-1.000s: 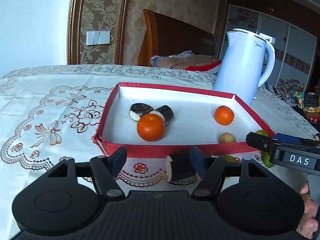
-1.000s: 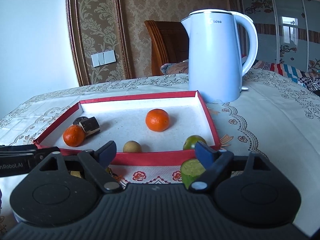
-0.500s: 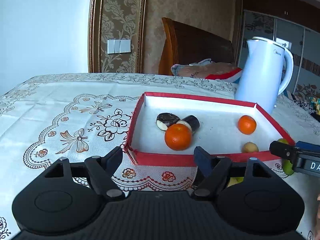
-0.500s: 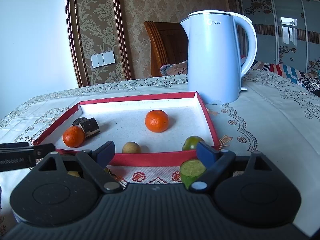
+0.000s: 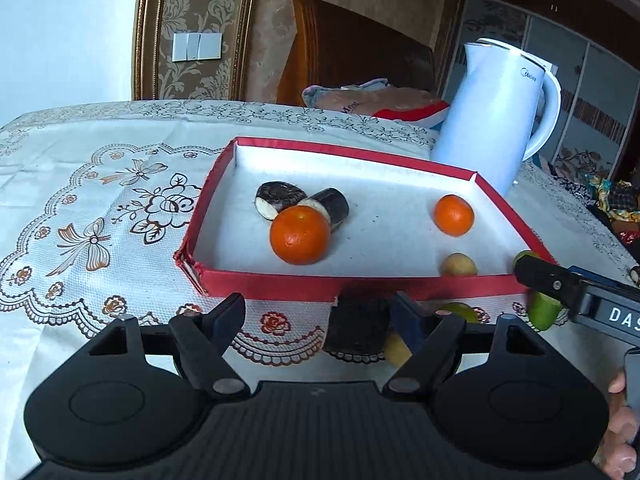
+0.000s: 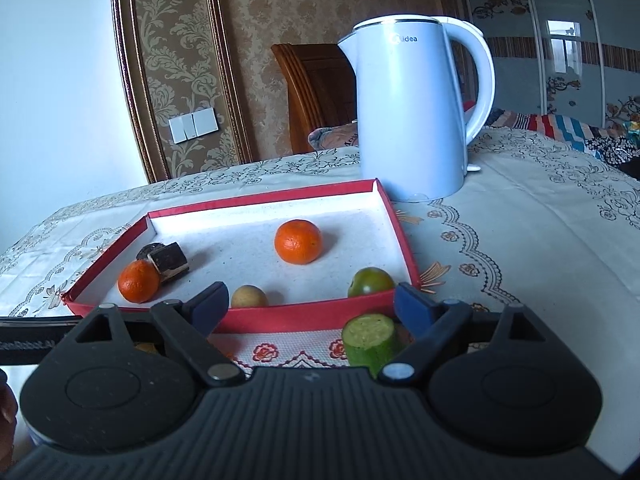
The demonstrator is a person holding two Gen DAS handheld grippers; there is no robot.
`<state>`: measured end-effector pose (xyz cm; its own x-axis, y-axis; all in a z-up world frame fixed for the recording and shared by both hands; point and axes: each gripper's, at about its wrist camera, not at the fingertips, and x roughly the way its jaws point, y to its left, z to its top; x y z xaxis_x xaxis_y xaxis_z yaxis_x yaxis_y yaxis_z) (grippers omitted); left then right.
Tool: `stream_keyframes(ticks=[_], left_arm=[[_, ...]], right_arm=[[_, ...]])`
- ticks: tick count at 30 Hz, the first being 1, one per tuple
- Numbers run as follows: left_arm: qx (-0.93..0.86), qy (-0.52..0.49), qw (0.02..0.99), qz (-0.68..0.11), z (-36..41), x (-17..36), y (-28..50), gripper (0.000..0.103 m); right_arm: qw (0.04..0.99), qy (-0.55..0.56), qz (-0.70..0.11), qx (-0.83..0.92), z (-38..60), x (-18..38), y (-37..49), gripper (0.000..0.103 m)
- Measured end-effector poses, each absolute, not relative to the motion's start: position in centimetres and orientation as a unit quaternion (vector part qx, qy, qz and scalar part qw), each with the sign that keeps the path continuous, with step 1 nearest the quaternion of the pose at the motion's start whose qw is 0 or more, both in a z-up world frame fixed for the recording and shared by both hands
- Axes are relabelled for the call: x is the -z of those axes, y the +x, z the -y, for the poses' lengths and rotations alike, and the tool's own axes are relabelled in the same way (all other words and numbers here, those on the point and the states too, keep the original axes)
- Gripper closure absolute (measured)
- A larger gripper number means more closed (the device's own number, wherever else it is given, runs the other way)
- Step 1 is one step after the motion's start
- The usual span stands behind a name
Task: Organize fruits
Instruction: 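Withdraw both tools and bring the left tool to the dark eggplant chunk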
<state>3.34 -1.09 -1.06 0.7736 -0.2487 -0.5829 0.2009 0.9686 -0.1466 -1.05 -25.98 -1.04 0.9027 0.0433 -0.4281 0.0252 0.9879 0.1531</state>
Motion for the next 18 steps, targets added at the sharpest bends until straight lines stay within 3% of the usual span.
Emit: stream_keyframes(ticks=[8, 18], left_arm=[[0.036, 0.006, 0.967, -0.25, -0.8, 0.2, 0.8, 0.024], [0.055, 0.014, 0.963, -0.262, -0.8, 0.3, 1.1, 0.025]], right_arm=[[0.97, 0.057, -0.235, -0.039, 25.1, 1.1, -1.1, 0.012], [0.957, -0.026, -0.276, -0.084, 21.7, 1.8, -0.8, 0.013]])
